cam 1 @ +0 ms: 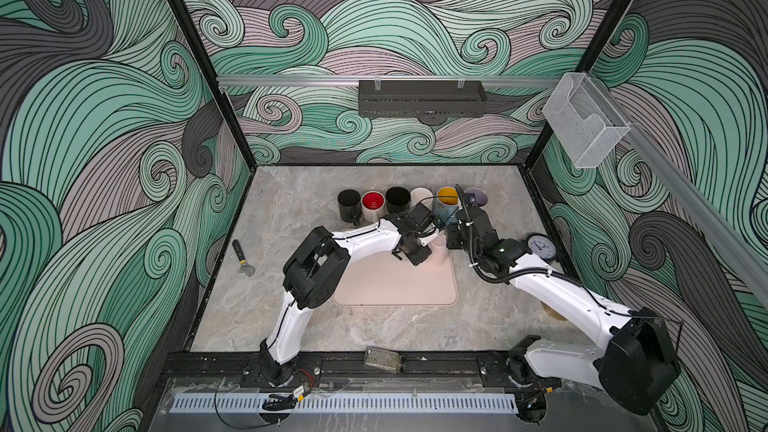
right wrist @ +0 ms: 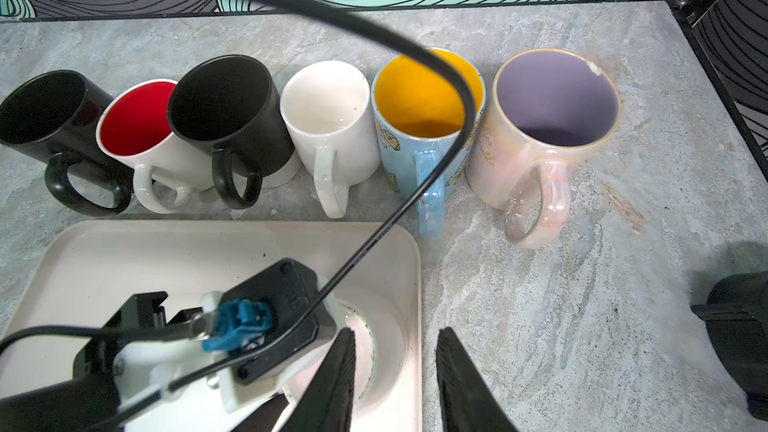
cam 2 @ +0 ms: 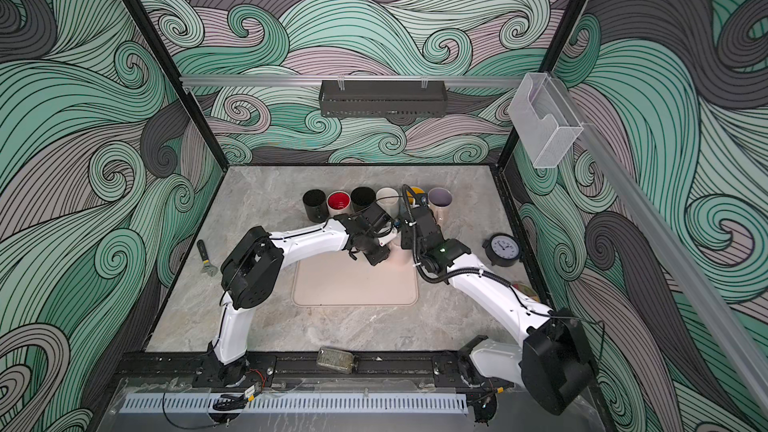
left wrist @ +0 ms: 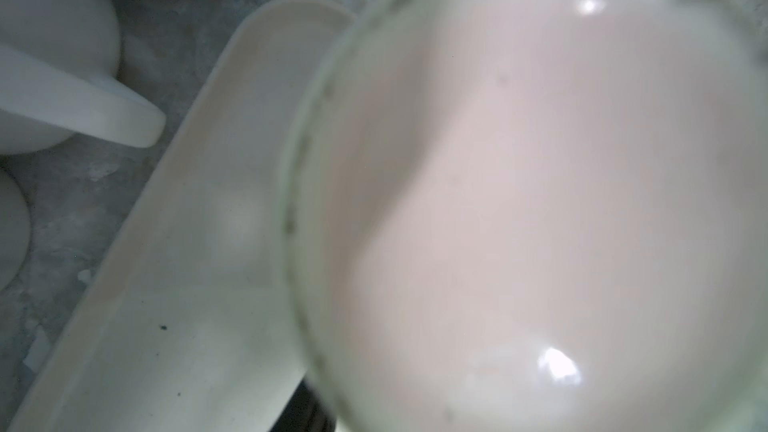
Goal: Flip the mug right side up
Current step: 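Lower the left gripper onto the pink mug's base and grip it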
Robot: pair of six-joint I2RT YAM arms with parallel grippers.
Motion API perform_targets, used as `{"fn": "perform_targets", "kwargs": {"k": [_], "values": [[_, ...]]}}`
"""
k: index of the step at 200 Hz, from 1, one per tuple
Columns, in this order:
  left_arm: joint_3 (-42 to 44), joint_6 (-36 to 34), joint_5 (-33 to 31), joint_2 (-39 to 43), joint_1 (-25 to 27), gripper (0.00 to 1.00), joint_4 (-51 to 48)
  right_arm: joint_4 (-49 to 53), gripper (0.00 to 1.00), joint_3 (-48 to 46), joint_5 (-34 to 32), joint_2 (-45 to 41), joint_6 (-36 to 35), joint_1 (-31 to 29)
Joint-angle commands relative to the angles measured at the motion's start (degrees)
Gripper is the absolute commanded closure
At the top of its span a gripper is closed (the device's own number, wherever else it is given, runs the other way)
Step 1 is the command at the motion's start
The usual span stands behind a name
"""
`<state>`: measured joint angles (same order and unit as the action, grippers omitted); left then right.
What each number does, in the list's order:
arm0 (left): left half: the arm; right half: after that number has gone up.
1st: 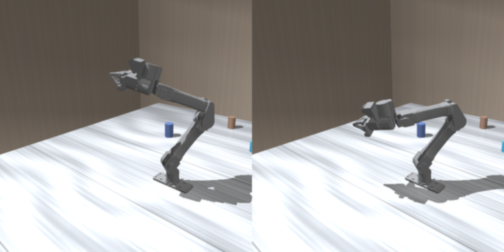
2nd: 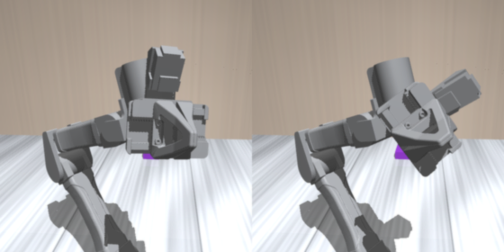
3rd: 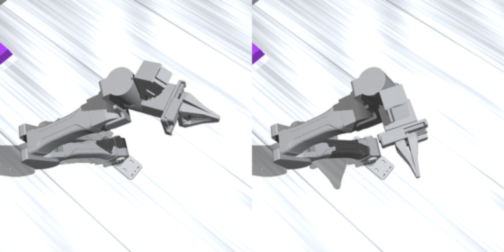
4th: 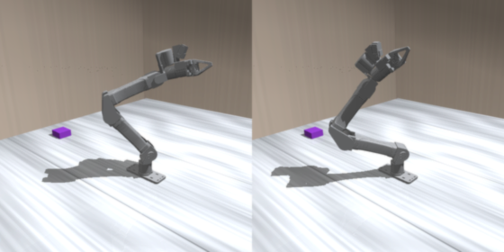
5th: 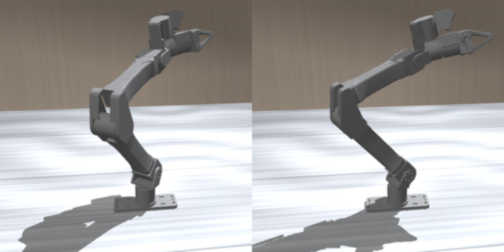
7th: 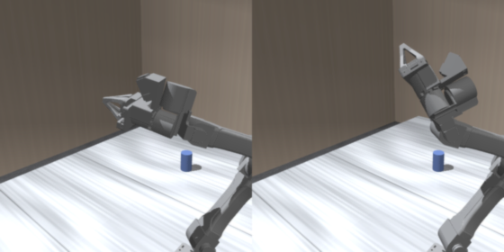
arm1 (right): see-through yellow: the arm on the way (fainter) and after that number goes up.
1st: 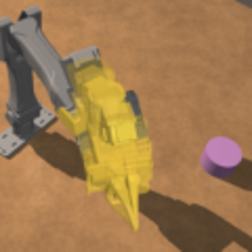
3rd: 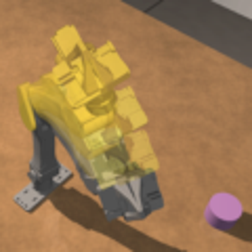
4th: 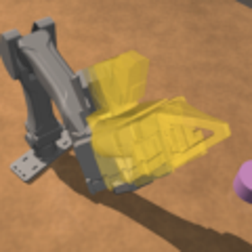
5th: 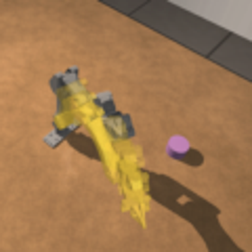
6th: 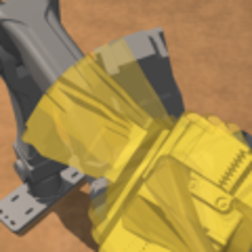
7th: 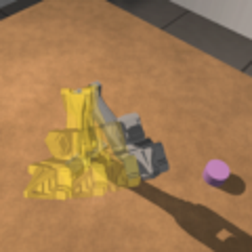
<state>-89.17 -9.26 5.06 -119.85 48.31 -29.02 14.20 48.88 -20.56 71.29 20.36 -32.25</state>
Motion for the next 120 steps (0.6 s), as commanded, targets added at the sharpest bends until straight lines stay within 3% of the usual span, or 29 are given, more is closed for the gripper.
{"fn": "perform_targets", "kwargs": {"k": [1, 30, 63, 120], "values": [[-2.09, -0.45, 1.25, -1.22, 0.40, 0.71, -1.77, -1.27, 0.65, -0.83, -0.21, -0.97, 0.66, 0.35], [-2.14, 0.27, 1.16, -1.35, 0.38, 0.75, -1.35, -1.62, 0.65, -0.99, 0.17, -1.04, 0.54, 0.52], [-2.02, -0.15, 1.37, -0.54, 0.40, 0.67, -1.32, -1.63, 0.65, -0.89, 0.43, -1.04, 0.63, 0.72], [-2.59, -1.29, 1.29, 0.19, 0.41, 0.69, -1.65, -2.05, 0.65, -1.07, 0.64, -0.78, 0.86, 0.81]]}}
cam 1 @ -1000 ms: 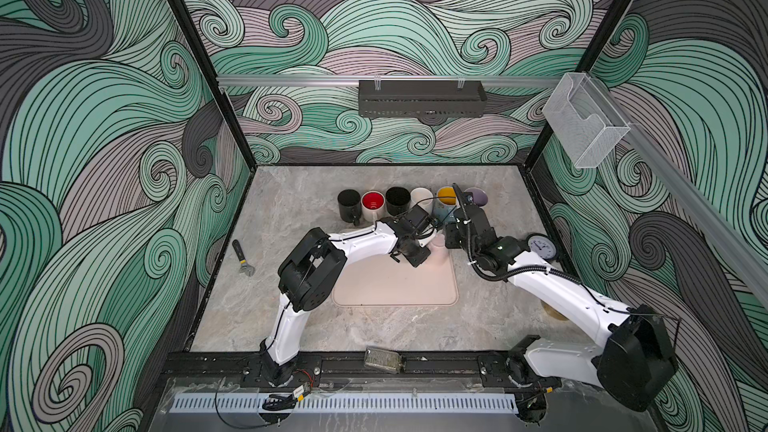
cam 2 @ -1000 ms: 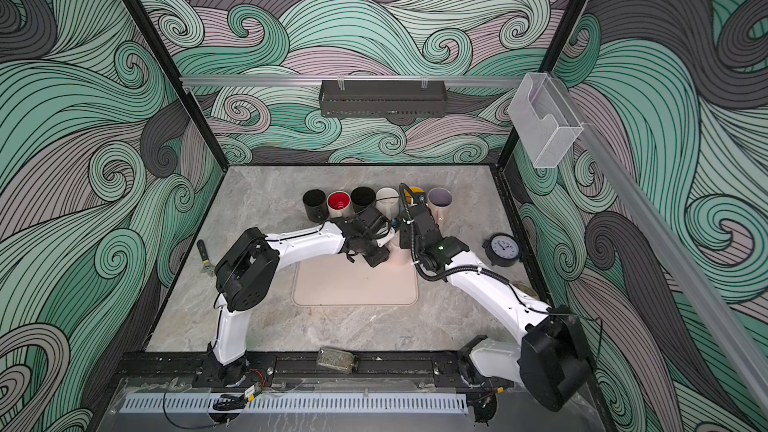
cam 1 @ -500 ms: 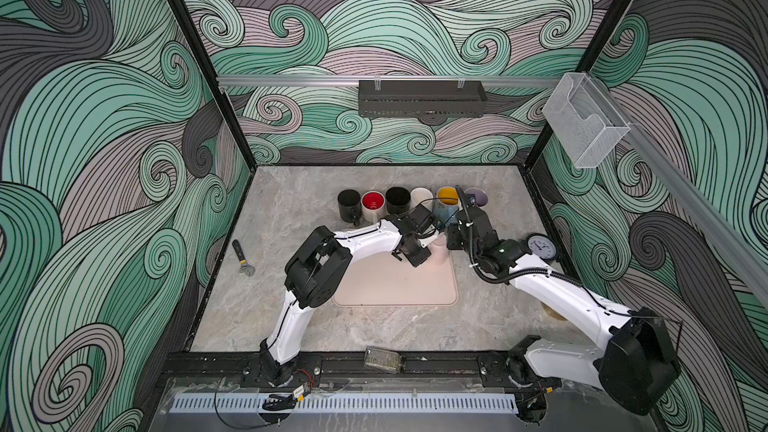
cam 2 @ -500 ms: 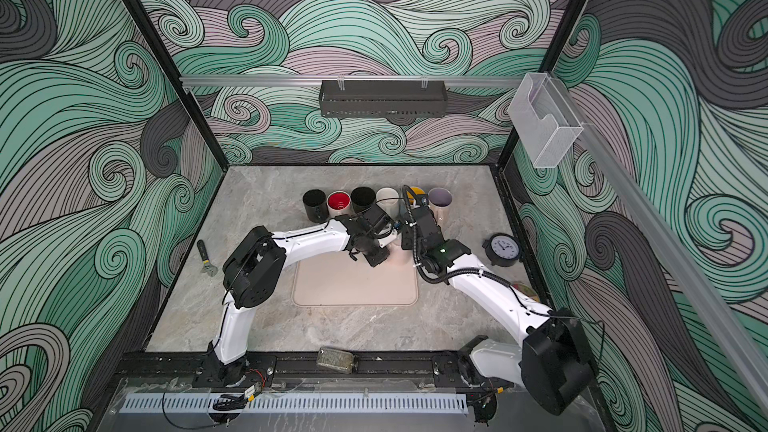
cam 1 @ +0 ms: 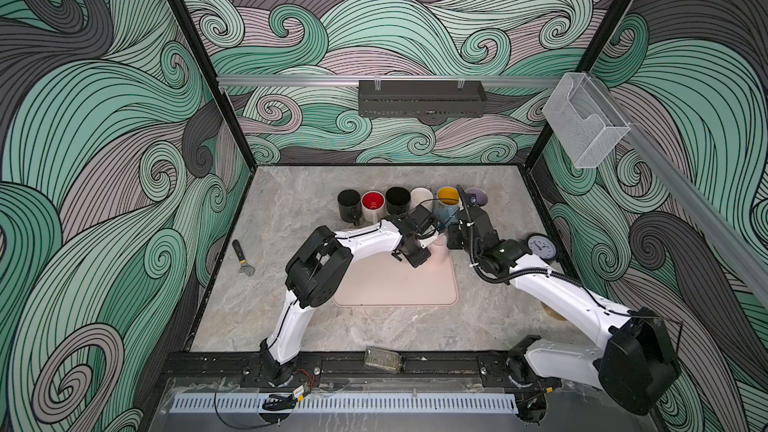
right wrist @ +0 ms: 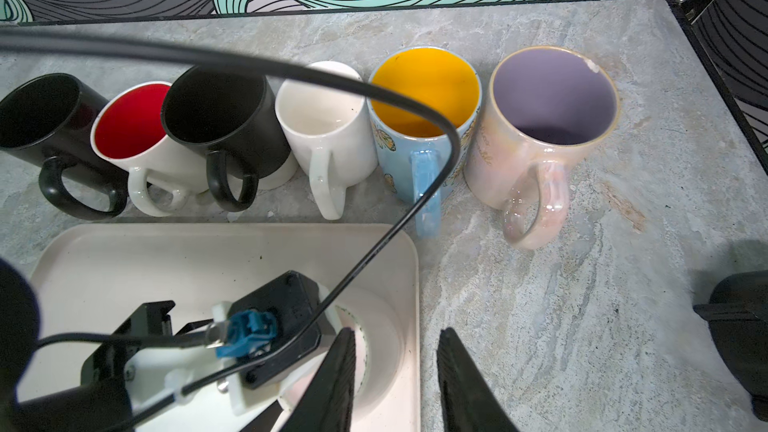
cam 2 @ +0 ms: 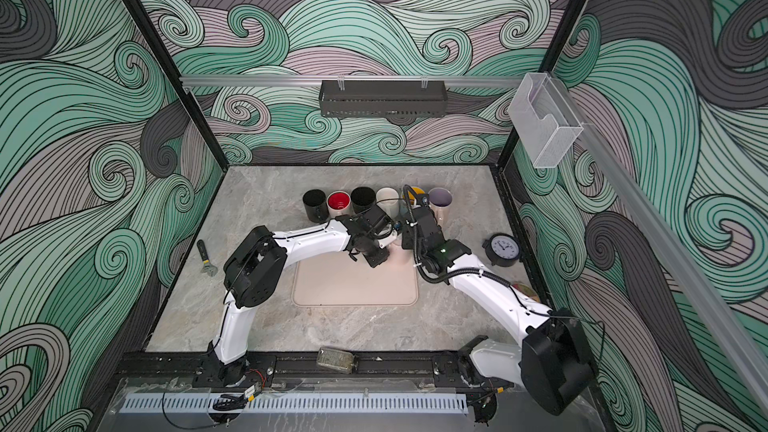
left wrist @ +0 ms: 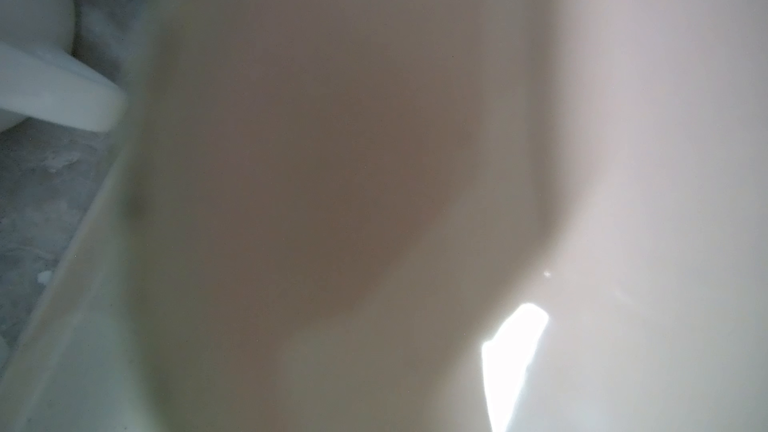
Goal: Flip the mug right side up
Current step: 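Lower the left gripper onto the pink mug's base and grip it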
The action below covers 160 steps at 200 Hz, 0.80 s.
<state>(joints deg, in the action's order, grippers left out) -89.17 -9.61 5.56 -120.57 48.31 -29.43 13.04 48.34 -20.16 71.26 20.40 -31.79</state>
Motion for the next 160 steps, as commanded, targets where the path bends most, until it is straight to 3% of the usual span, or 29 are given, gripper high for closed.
{"fn": "perform_targets", "kwargs": {"k": [1, 160], "values": [[-2.64, -0.94, 0.78, 0.89, 0.44, 0.69, -1.24, -0.90, 0.65, -0.52, 0.18, -0.81, 0.80, 0.34], [-5.10, -1.29, -1.08, 1.00, 0.32, 0.73, -0.89, -2.31, 0.65, -0.53, 0.54, -0.78, 0.51, 0.98]]}}
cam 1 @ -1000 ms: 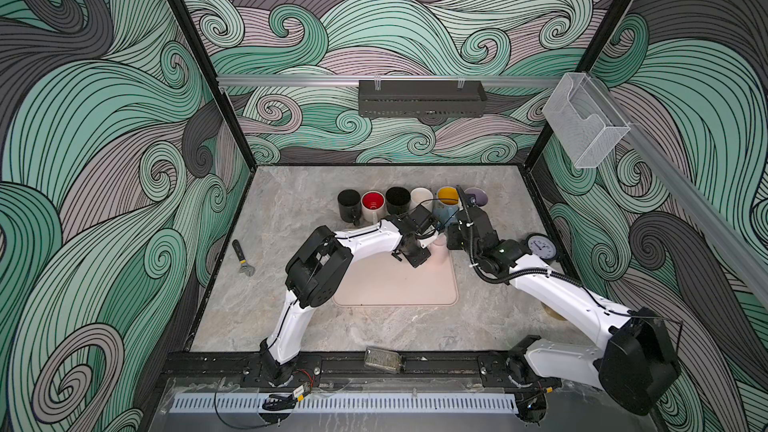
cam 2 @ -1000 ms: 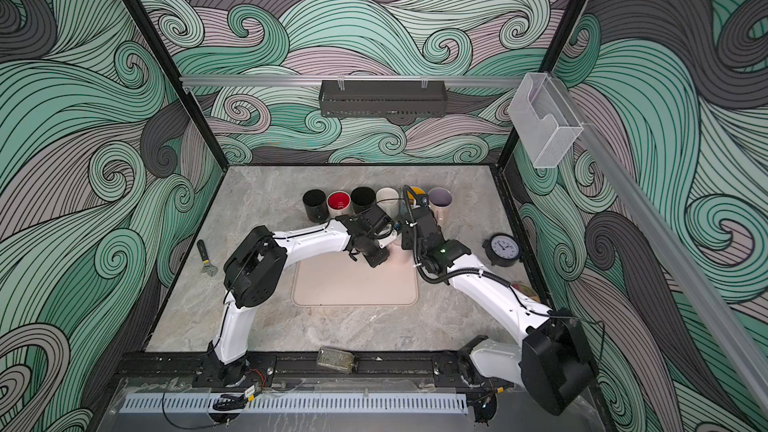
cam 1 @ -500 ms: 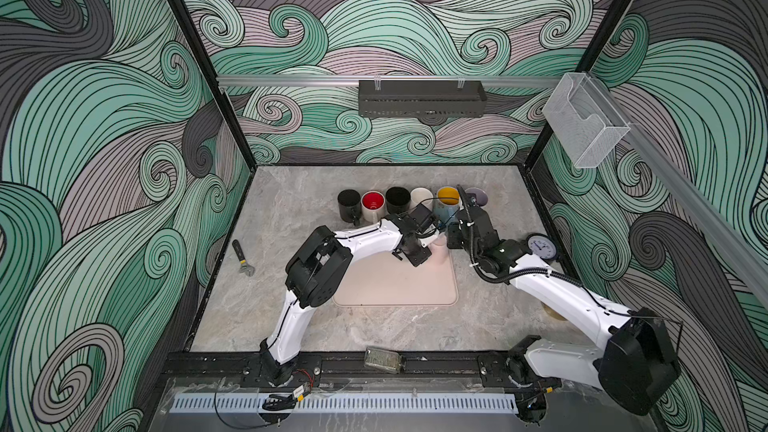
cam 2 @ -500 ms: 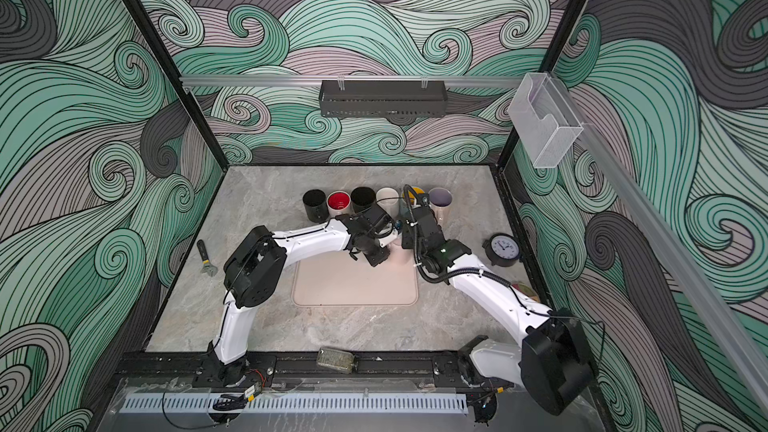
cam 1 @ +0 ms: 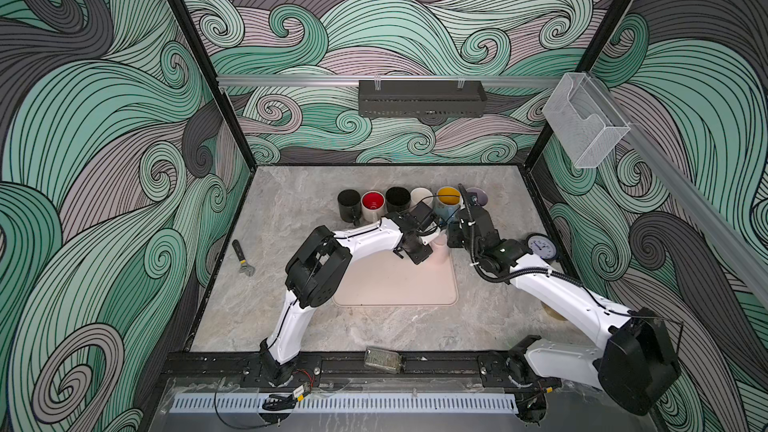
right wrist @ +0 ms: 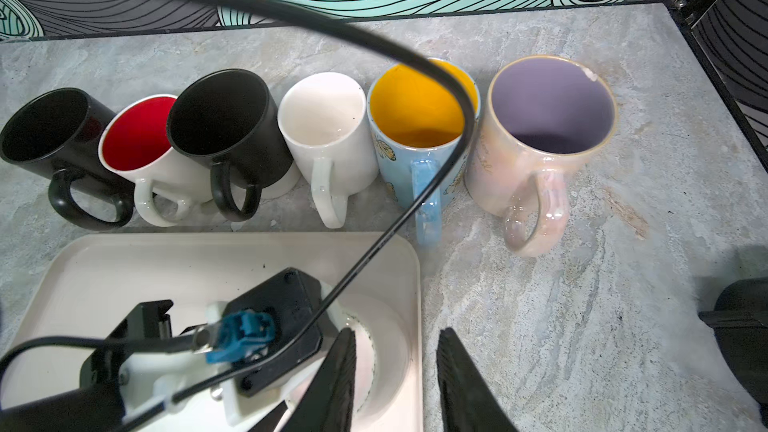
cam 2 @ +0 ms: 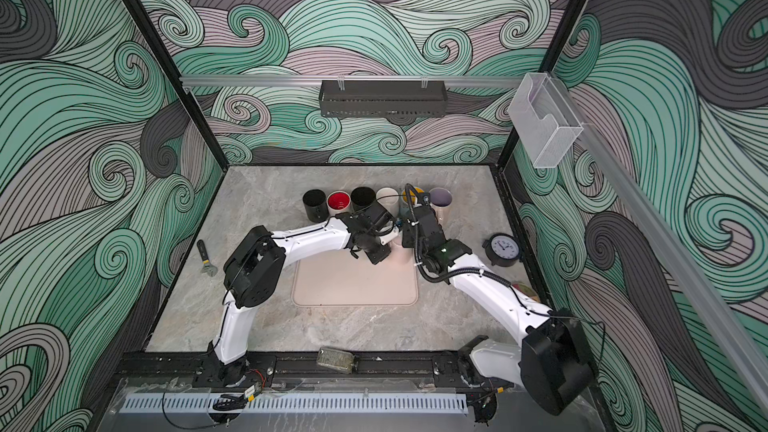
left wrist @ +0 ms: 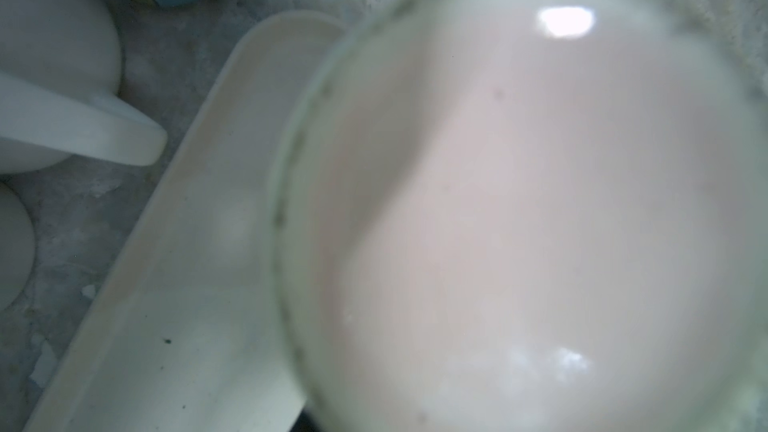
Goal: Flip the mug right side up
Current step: 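Lower the left gripper onto the pink mug's base and grip it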
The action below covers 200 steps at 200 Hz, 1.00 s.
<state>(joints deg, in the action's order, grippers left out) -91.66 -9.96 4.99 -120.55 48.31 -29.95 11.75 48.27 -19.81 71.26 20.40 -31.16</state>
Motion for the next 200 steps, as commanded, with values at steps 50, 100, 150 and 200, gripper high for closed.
{"fn": "perform_targets", "kwargs": {"k": [50, 100, 150, 200], "values": [[-3.18, -0.69, -0.51, -0.03, 0.33, 0.76, -0.83, -1.26, 0.66, -0.38, 0.91, 0.09, 0.49, 0.64], [-3.79, -0.25, -2.63, -0.13, 0.36, 0.93, -0.77, -1.42, 0.66, -0.97, 1.06, -0.75, 0.65, 0.77], [-2.97, 0.75, -4.38, 2.03, 0.42, 1.00, -0.94, -1.10, 0.66, -2.34, -0.03, -3.73, 1.41, 0.83], [2.62, 4.49, -6.97, 10.26, 0.55, 1.00, -0.18, 0.25, 0.65, -4.36, -5.00, -8.96, 3.58, 1.09]]}}
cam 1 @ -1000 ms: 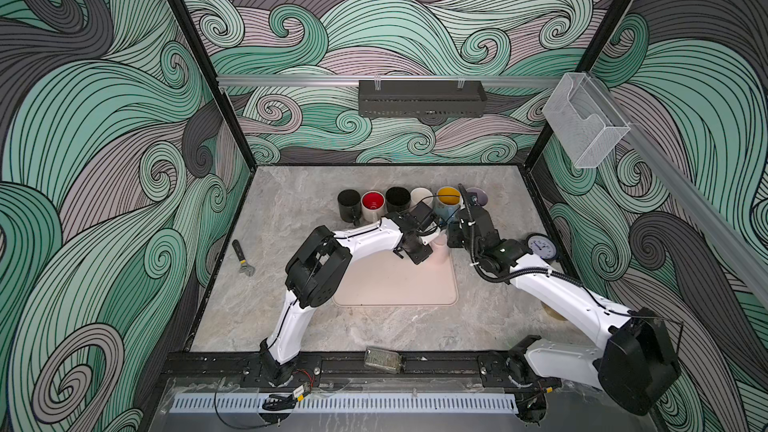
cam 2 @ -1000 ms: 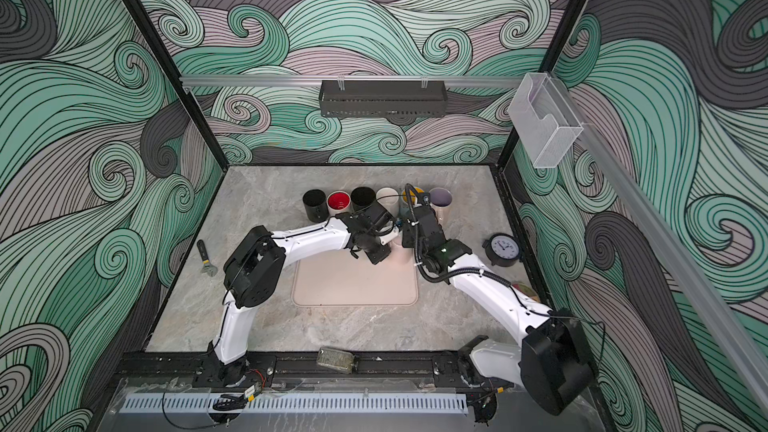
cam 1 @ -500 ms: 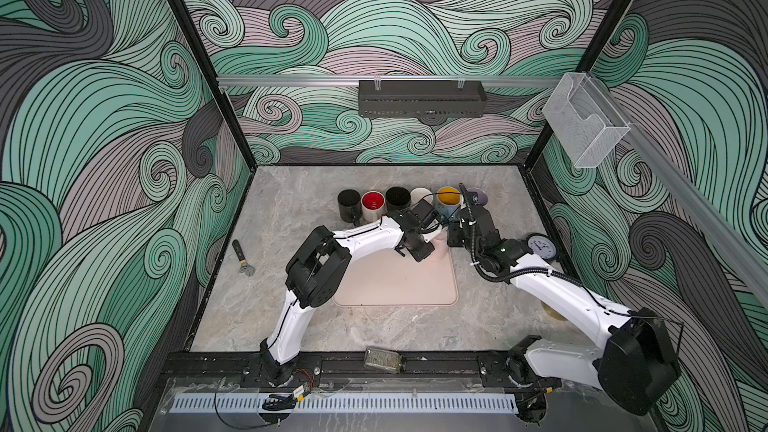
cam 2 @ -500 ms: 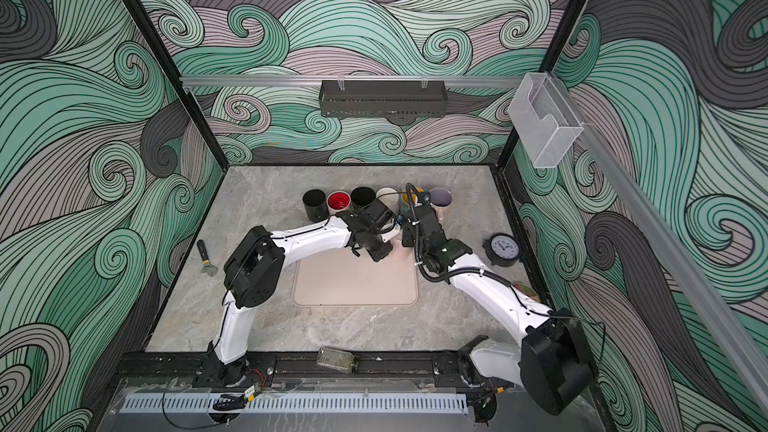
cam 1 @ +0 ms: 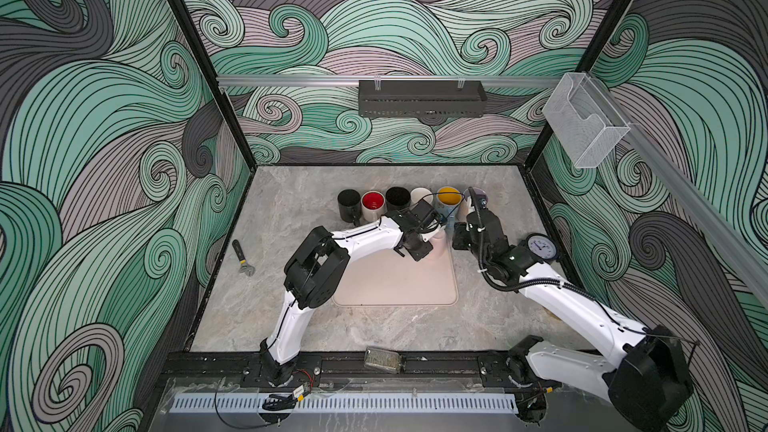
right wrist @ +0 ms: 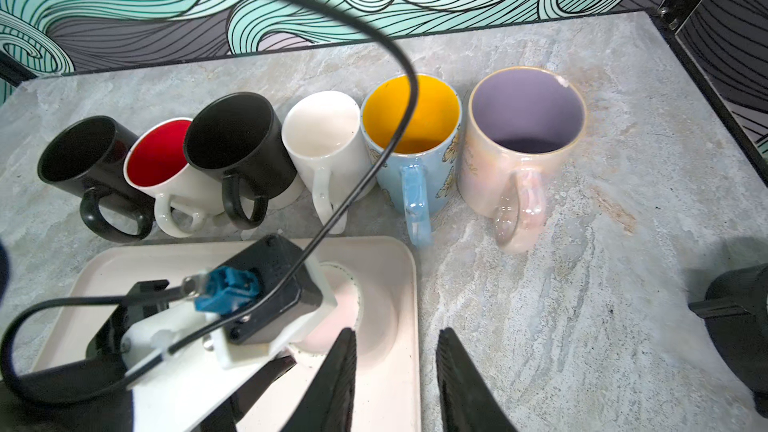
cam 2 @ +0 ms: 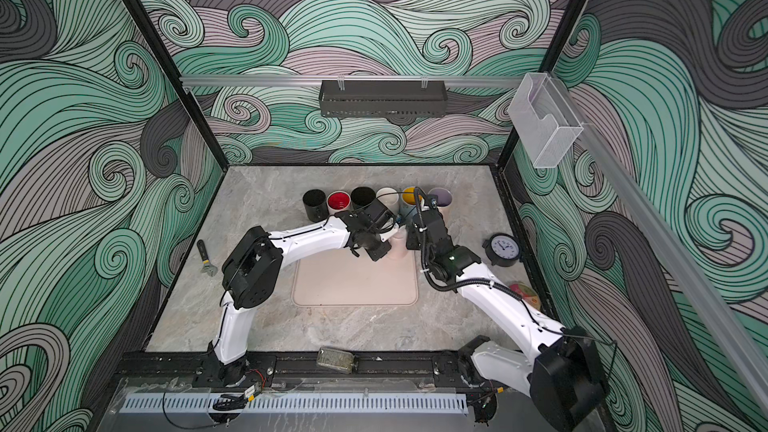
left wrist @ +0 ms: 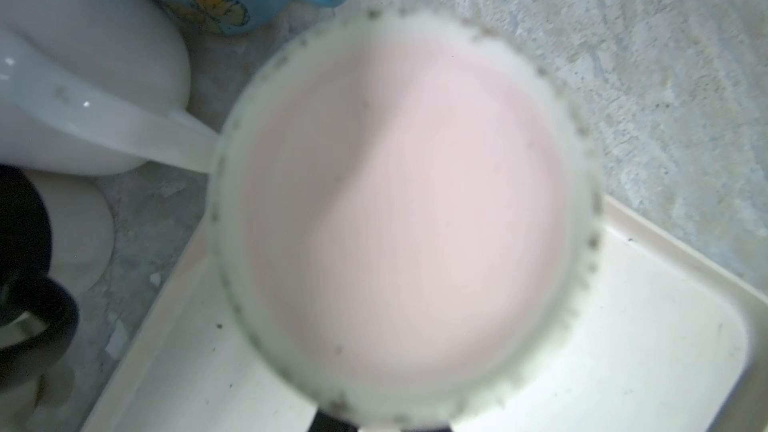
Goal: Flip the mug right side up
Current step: 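Lower the left gripper onto the pink mug's base and grip it, then lift the pink mug and swing it toward the right gripper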
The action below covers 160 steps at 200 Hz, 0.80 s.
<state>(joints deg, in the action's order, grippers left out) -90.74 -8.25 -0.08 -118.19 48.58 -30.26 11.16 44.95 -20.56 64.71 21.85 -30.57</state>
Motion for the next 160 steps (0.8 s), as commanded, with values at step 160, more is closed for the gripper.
{"fn": "perform_targets", "kwargs": {"k": [160], "values": [[25.71, 30.05, 20.71, 45.42, -12.72, 1.00, 30.67, -14.72, 0.62, -6.29, 19.13, -2.91, 10.81, 2.26]]}}
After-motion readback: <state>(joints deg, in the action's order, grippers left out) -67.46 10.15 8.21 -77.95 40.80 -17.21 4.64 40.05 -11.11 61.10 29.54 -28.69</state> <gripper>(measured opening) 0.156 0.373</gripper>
